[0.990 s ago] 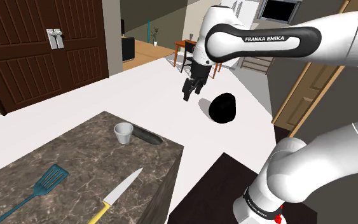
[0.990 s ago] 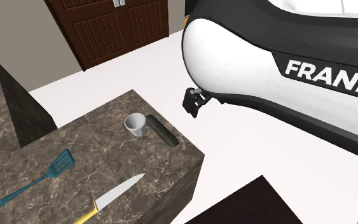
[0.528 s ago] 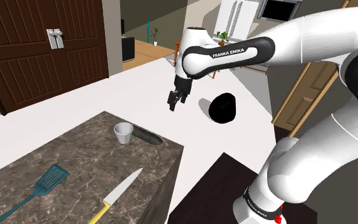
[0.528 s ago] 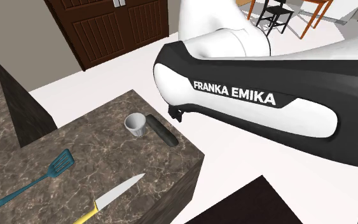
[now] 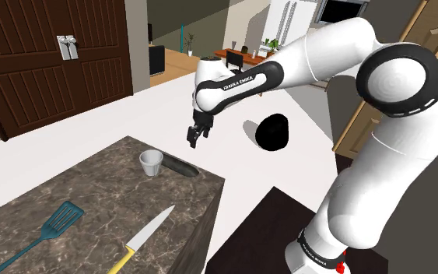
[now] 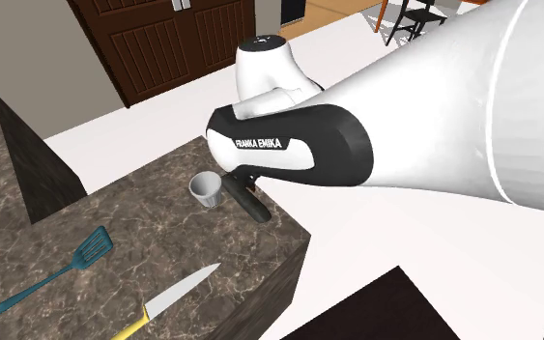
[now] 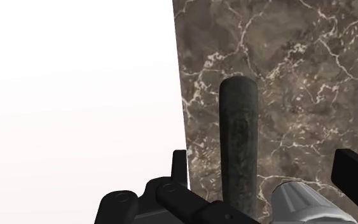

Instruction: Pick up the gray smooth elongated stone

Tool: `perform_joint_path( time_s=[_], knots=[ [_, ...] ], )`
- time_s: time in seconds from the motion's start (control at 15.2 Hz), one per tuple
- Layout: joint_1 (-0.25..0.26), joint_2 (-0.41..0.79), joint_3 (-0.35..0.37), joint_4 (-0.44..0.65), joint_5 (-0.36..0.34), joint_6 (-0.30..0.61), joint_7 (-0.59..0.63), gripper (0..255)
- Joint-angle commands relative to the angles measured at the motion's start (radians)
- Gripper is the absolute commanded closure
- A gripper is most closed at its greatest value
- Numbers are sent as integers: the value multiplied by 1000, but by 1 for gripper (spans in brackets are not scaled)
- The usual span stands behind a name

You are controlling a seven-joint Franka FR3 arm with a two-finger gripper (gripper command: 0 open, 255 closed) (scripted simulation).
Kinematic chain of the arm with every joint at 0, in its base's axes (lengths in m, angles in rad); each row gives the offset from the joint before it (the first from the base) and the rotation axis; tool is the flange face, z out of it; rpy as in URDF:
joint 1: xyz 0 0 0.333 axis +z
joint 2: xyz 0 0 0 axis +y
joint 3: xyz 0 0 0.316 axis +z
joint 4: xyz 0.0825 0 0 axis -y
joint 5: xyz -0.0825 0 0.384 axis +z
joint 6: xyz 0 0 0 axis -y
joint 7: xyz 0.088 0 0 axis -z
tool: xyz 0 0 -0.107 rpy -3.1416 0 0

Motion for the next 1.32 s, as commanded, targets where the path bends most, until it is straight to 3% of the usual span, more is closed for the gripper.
perform_joint_path(
  time_s=[0.0,0.66,1.25],
  knots=[
    [4,77,4,41,0,27,-9,0],
    [27,457,30,305,-11,94,-39,0],
    [28,542,29,314,-14,168,-36,0]
  ],
)
